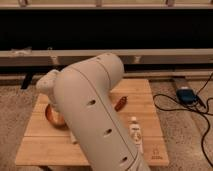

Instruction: Push the ceramic bowl across the table

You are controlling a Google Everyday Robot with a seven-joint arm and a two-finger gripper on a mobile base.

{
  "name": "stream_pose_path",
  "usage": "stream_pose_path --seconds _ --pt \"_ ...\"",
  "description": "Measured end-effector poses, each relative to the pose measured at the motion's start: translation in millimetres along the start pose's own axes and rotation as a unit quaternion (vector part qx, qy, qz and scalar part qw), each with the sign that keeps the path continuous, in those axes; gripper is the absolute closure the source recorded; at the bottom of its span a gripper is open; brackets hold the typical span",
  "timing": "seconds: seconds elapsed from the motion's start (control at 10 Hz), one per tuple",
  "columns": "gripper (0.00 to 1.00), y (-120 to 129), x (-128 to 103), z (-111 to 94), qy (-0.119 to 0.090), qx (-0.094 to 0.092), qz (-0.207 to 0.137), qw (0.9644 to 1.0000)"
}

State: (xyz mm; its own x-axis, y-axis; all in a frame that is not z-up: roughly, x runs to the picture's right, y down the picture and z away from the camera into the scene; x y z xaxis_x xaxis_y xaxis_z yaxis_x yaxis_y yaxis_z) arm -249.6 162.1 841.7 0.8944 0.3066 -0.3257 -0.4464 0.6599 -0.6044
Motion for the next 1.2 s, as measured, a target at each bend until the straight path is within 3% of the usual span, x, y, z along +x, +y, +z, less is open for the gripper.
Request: stream_pose_path --seconds 0.4,0.8,0.9,1.2 --pt "0.20 45 9 -2 -0.005 0.018 -0.098 0.9950" --pt "0.20 72 13 -13 -0.017 0.016 -0.155 0.9877" --pt "0.20 78 12 -18 -0.025 0.008 -0.163 0.9863" --pt "0.20 64 0 -36 -0.055 -0.028 -0.132 0.9893"
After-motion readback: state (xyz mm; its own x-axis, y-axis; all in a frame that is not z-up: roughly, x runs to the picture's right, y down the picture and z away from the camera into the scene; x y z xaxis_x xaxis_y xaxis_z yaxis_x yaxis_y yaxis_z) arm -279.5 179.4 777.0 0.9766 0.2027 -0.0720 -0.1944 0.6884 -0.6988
